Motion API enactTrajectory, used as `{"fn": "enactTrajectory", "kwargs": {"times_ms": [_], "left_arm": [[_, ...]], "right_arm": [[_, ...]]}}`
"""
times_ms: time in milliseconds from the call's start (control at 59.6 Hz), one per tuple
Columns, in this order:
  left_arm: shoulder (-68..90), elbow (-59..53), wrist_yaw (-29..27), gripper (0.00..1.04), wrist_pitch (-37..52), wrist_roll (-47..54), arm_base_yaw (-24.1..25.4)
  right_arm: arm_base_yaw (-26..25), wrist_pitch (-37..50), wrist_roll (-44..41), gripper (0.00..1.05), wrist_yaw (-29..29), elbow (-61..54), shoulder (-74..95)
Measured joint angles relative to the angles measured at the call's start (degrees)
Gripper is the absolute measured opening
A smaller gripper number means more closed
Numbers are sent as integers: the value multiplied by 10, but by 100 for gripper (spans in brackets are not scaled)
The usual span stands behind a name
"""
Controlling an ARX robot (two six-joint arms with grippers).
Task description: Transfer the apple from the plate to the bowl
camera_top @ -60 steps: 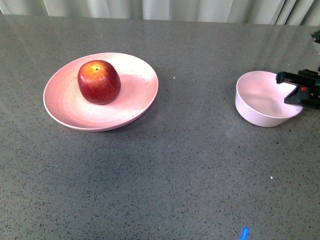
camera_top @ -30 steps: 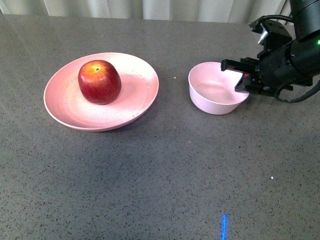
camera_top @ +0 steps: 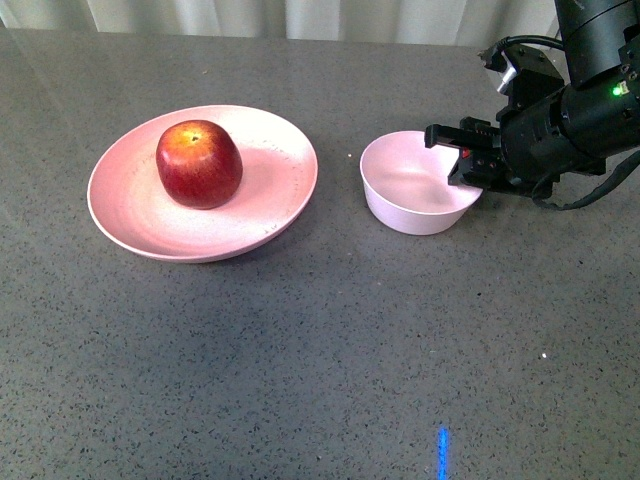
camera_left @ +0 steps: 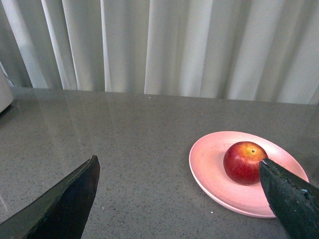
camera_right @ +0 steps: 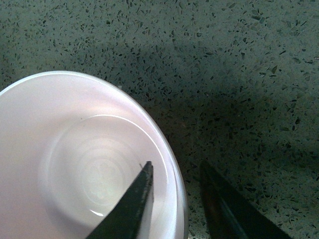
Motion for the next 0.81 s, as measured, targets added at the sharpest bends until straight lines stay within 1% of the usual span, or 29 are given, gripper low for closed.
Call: {"fn": "enactTrajectory", "kwargs": {"times_ms": [101,134,185,268,285,403,436,453,486,537,688,721,755,788,805], "left_arm": [[0,0,0,96,0,0,0],[0,0,0,96,0,0,0],[0,0,0,96,0,0,0],[0,0,0,96,0,0,0],[0,0,0,96,0,0,0],[0,0,0,96,0,0,0],[0,0,0,96,0,0,0],[0,0,0,96,0,0,0],[0,0,0,96,0,0,0],[0,0,0,96,0,0,0],[0,0,0,96,0,0,0],[0,0,0,96,0,0,0],[0,0,0,96,0,0,0],[0,0,0,96,0,0,0],[0,0,0,96,0,0,0]], "right_arm": [[-3,11,0,46,-1,-7,-4],[-4,14,1,50,-1,-10,-6],[-7,21,3,58,-2,-19,-17],[-12,30,2,69,0,-33,-39],[-14,34,0,72,5,-38,-49],[-26,60,-10,90,7,-71,-110],[-32,74,-13,96,14,-88,-139],[-36,82,-14,97,20,-97,-155],[-43,102,-17,96,35,-122,-195],[-54,121,-22,96,41,-154,-245],[-72,155,-32,95,67,-225,-362],[-75,226,-58,89,91,-263,-398],[-78,277,-76,84,96,-294,-426],[-83,341,-96,75,96,-339,-467],[-85,358,-101,71,96,-355,-482]]}}
